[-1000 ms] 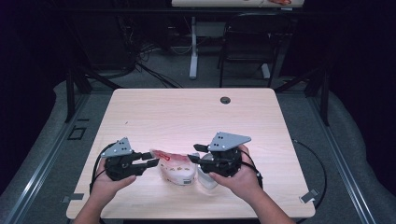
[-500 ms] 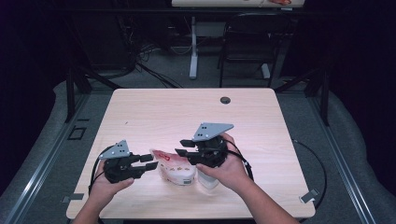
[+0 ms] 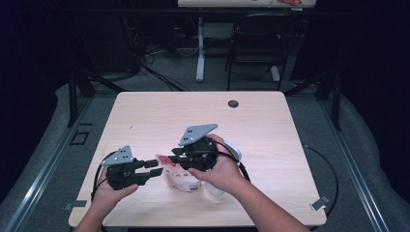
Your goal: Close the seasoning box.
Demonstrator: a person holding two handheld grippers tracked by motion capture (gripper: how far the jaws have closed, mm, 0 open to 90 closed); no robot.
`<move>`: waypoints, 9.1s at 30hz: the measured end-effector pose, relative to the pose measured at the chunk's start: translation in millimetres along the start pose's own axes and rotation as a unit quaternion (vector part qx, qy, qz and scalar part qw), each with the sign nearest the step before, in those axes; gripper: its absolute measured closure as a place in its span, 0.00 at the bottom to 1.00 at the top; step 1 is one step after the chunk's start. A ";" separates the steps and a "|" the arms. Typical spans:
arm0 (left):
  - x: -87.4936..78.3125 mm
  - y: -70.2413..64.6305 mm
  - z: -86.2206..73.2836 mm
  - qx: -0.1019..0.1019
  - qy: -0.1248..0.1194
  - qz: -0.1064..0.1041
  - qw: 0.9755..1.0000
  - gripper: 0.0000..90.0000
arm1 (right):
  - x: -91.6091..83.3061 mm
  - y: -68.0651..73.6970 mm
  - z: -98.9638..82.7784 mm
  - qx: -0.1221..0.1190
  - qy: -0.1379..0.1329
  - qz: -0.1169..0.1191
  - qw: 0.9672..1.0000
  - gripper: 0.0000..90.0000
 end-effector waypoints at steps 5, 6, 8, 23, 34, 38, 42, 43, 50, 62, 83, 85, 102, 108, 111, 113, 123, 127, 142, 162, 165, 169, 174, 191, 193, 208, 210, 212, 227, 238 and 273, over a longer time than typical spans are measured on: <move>0.5 0.3 -0.9 0.000 0.007 0.005 1.000 0.69 | 8.5 2.1 5.7 -0.005 0.017 0.002 1.000 0.85; 0.5 0.3 -1.0 0.001 0.009 0.006 1.000 0.70 | 9.5 2.3 6.1 -0.004 0.020 0.002 1.000 0.86; 0.5 0.4 -1.1 0.001 0.009 0.007 1.000 0.70 | 12.5 2.5 6.7 -0.002 0.028 0.002 1.000 0.87; 1.8 0.8 -1.7 0.000 0.008 0.004 1.000 0.70 | 29.2 3.6 10.4 -0.018 0.074 -0.003 0.997 0.88; 2.7 0.6 -1.9 0.000 0.011 0.004 1.000 0.70 | 36.1 1.8 10.6 -0.020 0.088 0.000 0.996 0.89; 2.5 1.0 -1.9 0.000 0.009 0.003 1.000 0.70 | 38.7 1.7 9.7 -0.022 0.096 0.000 0.995 0.92; 2.7 1.0 -2.2 -0.001 0.010 0.003 1.000 0.69 | 39.3 1.2 9.8 -0.026 0.100 0.004 0.995 0.96; 2.6 1.1 -2.2 0.000 0.012 0.004 1.000 0.69 | 39.4 1.2 9.7 -0.028 0.099 0.003 0.995 0.97; 2.3 1.9 -2.6 -0.001 0.012 0.006 1.000 0.69 | 38.2 -0.1 9.6 -0.032 0.100 0.002 0.994 0.99; 2.3 1.7 -2.8 0.001 0.013 0.004 1.000 0.69 | 33.4 1.4 7.6 -0.042 0.099 0.007 0.994 1.00; -1.2 -3.7 3.7 0.023 -0.001 0.006 1.000 1.00 | 30.9 4.0 7.4 -0.044 0.091 0.010 0.995 1.00; -1.3 -4.3 4.1 0.026 0.001 0.009 1.000 1.00 | 30.9 4.2 7.5 -0.044 0.090 0.010 0.995 1.00; -10.6 -8.5 12.4 0.047 0.007 0.032 0.998 1.00 | 27.6 4.8 10.8 -0.048 0.076 0.014 0.996 1.00; -9.8 -11.3 14.9 0.050 0.011 0.036 0.998 1.00 | 26.4 3.9 9.9 -0.050 0.078 0.015 0.996 1.00; -9.7 -13.3 16.7 0.052 0.010 0.036 0.998 1.00 | 24.6 3.9 9.9 -0.051 0.082 0.015 0.995 0.99; -9.1 -14.6 17.9 0.053 0.009 0.037 0.998 1.00 | 23.2 4.4 10.4 -0.054 0.087 0.011 0.995 0.99; -9.3 -17.3 19.4 0.056 0.005 0.035 0.998 1.00 | 21.5 6.0 13.2 -0.063 0.105 0.009 0.992 0.99; -9.5 -16.9 19.4 0.056 0.001 0.030 0.998 1.00 | 19.4 4.9 12.2 -0.062 0.100 0.016 0.993 1.00; -7.0 -8.1 10.6 0.038 -0.016 -0.017 0.999 0.65 | 6.7 6.1 7.0 -0.072 0.082 0.029 0.994 1.00; 20.1 -6.1 -12.5 0.034 0.021 -0.060 0.997 0.48 | -12.7 5.4 15.3 -0.081 0.068 0.039 0.994 1.00; 24.7 -7.3 -14.8 0.037 0.030 -0.062 0.997 0.47 | -14.3 5.4 16.8 -0.084 0.067 0.040 0.993 1.00; 29.5 -8.1 -17.1 0.037 0.034 -0.069 0.996 0.47 | -15.6 5.3 17.9 -0.086 0.066 0.042 0.993 1.00; 34.8 -7.7 -20.6 0.040 0.034 -0.079 0.996 0.44 | -16.8 5.6 18.6 -0.086 0.064 0.045 0.993 1.00; 50.6 -10.7 -26.6 0.060 0.052 -0.093 0.992 0.42 | -19.4 7.9 22.0 -0.095 0.064 0.054 0.992 1.00; 52.0 -11.7 -26.9 0.064 0.053 -0.096 0.992 0.42 | -19.3 8.3 21.9 -0.096 0.065 0.054 0.992 1.00; 59.4 -13.5 -29.5 0.066 0.054 -0.109 0.990 0.40 | -24.1 12.3 27.3 -0.107 0.061 0.055 0.991 1.00; 59.1 -13.5 -29.7 0.066 0.053 -0.111 0.990 0.40 | -24.6 12.5 27.9 -0.105 0.060 0.056 0.991 1.00; 59.6 -13.5 -30.3 0.066 0.055 -0.111 0.990 0.40 | -25.3 12.5 28.3 -0.106 0.060 0.056 0.991 1.00; 60.2 -15.2 -31.3 0.077 0.066 -0.106 0.989 0.46 | -28.7 12.7 30.8 -0.105 0.048 0.059 0.992 1.00; 56.7 -15.7 -28.9 0.075 0.068 -0.092 0.991 0.54 | -31.2 11.9 30.3 -0.103 0.041 0.058 0.992 1.00; 44.6 -16.2 -21.3 0.069 0.128 -0.095 0.985 0.62 | -38.6 2.3 19.4 -0.081 0.031 0.049 0.995 1.00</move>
Point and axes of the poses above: each handheld gripper's, and its own axes: x roughly forward along the jaws, z roughly out of its top, y roughly to its left, the point moved 3 cm from there along x, roughly forward along the jaws, and after that the axes turned 5 degrees about x, right-handed, at the moved point
